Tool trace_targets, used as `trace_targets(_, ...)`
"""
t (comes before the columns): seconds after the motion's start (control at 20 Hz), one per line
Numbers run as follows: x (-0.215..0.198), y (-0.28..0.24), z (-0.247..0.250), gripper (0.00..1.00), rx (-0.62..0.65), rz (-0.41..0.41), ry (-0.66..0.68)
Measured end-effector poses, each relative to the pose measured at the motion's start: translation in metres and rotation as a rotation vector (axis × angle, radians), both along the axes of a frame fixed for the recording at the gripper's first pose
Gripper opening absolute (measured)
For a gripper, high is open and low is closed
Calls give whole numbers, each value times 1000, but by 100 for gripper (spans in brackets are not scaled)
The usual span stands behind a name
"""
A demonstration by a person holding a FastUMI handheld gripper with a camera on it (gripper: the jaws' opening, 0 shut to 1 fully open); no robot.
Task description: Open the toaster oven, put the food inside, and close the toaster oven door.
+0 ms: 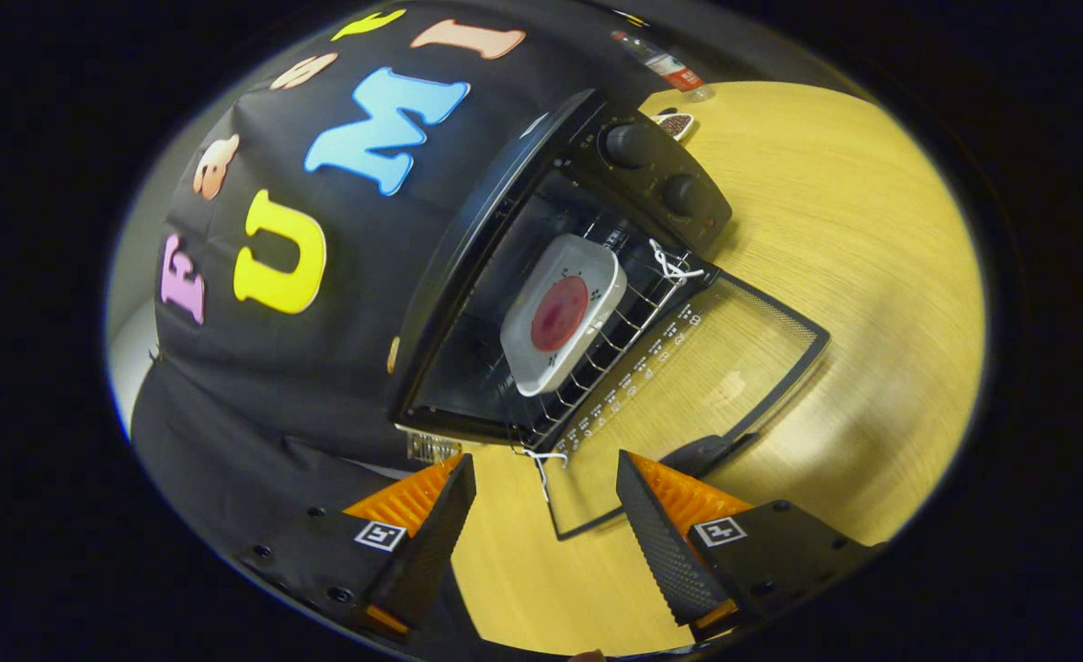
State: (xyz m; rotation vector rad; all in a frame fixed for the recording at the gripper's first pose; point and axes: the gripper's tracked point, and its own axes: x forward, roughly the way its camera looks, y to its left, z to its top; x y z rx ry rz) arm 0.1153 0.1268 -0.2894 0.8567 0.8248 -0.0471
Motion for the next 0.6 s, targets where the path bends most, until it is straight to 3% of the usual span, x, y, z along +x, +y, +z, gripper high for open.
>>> trace_targets(0.2, -28, -2, -16, 98, -205, 156, 12)
trace_targets(0.6, -51, -2, -47, 98, -442, 324, 84)
